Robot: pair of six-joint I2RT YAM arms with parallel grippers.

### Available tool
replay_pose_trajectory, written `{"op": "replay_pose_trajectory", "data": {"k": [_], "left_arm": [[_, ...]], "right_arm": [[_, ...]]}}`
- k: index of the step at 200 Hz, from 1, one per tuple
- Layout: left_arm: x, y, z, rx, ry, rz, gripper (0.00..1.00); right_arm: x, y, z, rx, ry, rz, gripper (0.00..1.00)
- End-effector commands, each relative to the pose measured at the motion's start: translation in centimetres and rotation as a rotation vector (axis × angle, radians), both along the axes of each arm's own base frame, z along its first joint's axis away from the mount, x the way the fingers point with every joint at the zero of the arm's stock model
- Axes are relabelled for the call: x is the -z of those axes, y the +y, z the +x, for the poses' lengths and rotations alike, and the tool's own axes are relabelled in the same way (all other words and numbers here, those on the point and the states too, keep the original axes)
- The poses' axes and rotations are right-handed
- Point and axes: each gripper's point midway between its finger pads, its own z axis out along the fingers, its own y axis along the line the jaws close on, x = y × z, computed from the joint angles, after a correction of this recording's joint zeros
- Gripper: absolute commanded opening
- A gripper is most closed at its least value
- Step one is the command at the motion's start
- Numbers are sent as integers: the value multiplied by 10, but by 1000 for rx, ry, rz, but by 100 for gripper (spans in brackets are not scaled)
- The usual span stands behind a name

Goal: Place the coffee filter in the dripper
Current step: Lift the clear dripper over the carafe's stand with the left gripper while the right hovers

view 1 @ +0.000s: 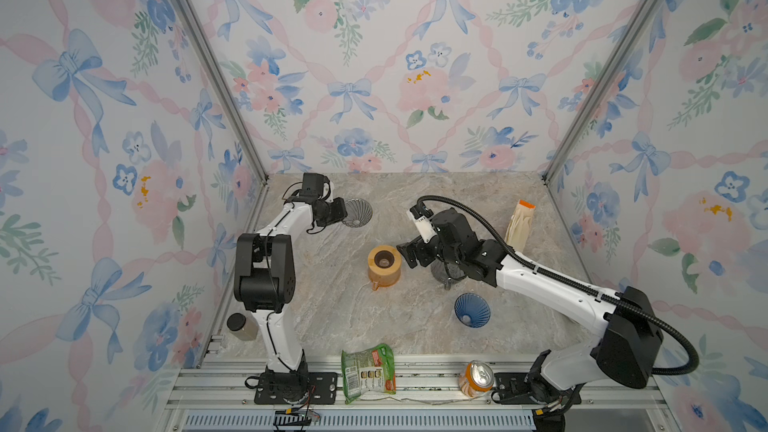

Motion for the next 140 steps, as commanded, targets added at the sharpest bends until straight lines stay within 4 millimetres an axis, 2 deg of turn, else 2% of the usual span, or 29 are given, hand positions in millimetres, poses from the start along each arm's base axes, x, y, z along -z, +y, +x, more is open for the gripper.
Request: {"op": "replay_pose_trajectory", "data": {"k": [1,68,140], "left_arm": [[-46,-7,-5,40,-92,-50,0],[-93,-17,-46,61,-161,-105,0],[-103,-36,-106,131,-170,-128,0]], "right_arm": [[-26,-4,-6,-30,-30,15,97],[-32,-23,-6,-14,-4,-12,97],[-31,-36,-14,-54,32,-64,96]]}}
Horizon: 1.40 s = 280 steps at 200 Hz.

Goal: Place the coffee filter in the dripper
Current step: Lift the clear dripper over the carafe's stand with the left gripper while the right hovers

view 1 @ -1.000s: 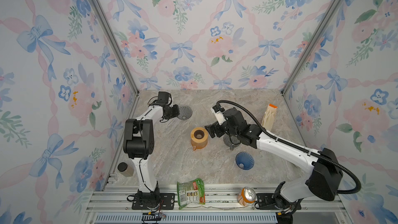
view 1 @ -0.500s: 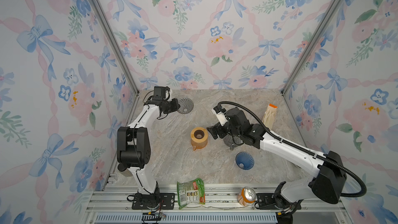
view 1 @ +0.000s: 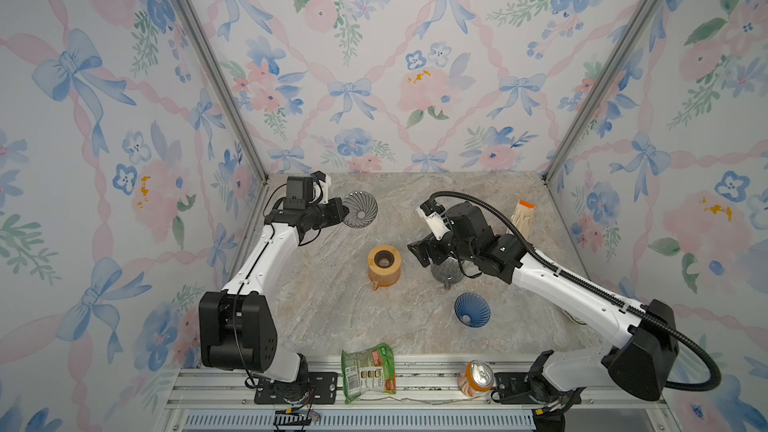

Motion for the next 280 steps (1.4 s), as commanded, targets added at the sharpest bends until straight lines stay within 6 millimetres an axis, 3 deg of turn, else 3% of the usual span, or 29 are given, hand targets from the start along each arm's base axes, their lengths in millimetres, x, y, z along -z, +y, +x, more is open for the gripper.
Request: {"op": "replay_pose_trajectory", "data": {"k": [1,69,155,213,280], "left_arm": [[-8,-11,-21,44,-5,-33,0],[-11,-37,-59,111,-1,-2,0],[7,-49,-93,168,68,17,0],[19,-56,-103,186,111,23,0],[32,-57,-101,181,143,43,0]], "right_arm": [[-12,-6,-7,-40,6,-19,96],[-9,-18,-18,-86,45,-87,96],[-10,-20,-43,-179,34,-48,97],[-5,-18,-42,-173,34,-40,97],[3,-17,-39,-163,42,-43,97]]}}
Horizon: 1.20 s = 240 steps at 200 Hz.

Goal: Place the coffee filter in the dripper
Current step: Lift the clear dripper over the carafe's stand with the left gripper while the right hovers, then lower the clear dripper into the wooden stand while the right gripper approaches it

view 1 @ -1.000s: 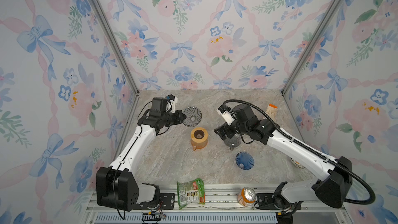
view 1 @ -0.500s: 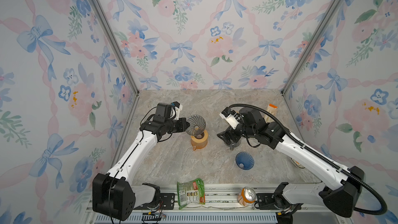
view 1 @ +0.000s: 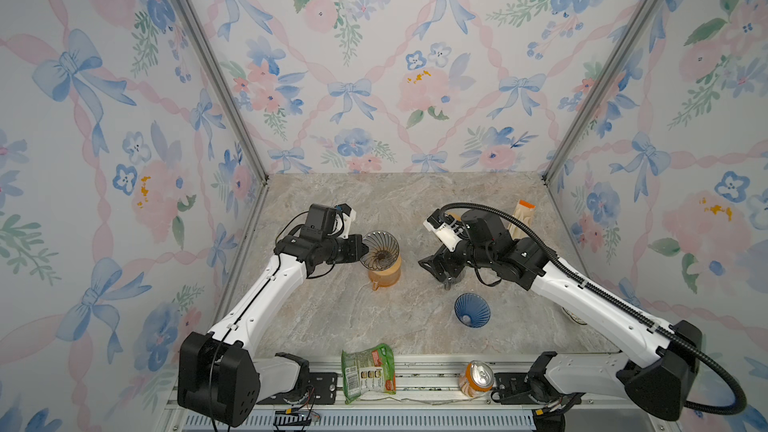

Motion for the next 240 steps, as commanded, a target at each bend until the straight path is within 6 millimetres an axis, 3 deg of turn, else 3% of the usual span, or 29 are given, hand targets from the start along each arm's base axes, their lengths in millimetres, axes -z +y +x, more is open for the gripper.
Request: {"op": "replay_pose_trajectory", "data": {"k": [1,129,164,240], "left_arm": [[3,-2,0,-2,8,3,0],[23,-13,9,36,49,54,0],[25,-15,12,40,56,56,0],[21,-13,24,28,29,81,15]], "right_arm": [[7,1,2,0,7,2,97],[12,3,9,26,21,-3,96],[14,5,17,68,126,28,96],[5,20,30,100,170,69,97]]}}
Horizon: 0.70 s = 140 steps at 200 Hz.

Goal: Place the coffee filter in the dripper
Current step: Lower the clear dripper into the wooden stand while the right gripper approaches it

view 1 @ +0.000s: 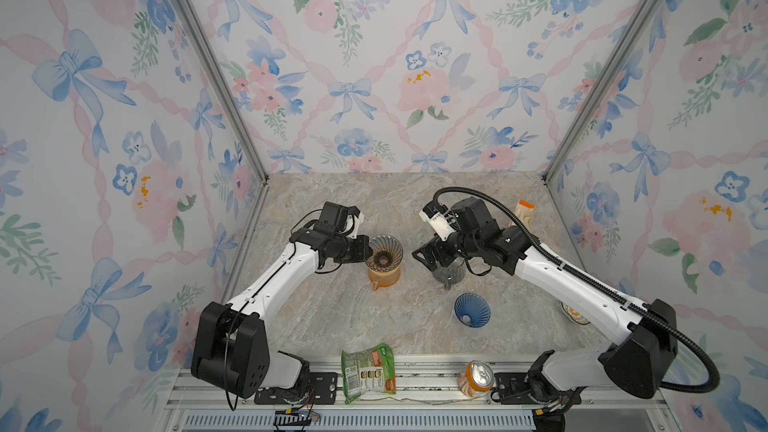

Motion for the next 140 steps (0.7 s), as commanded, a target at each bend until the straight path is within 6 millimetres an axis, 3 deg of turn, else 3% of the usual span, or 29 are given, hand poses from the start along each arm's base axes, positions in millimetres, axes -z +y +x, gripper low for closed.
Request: {"op": "replay_pose_trajectory", "data": {"k": [1,57,115,119,140], "left_arm": [[-11,-2,10,7,-44,9,15],[-21,-4,23,14,-79,13,23],[-20,-4,34,14,-84,27,23],[-20,-5,35,14,-84,27,23],[-16,-4,37,13,-76,37,22]], "right_arm": [[-6,4,2,19,47,23,96],[1,13,16,64,91,4,97],[12,29,29,89,131,-36,96],[22,32,31,89,149,-54,97],[29,34,33,96,166,-73,97]]}}
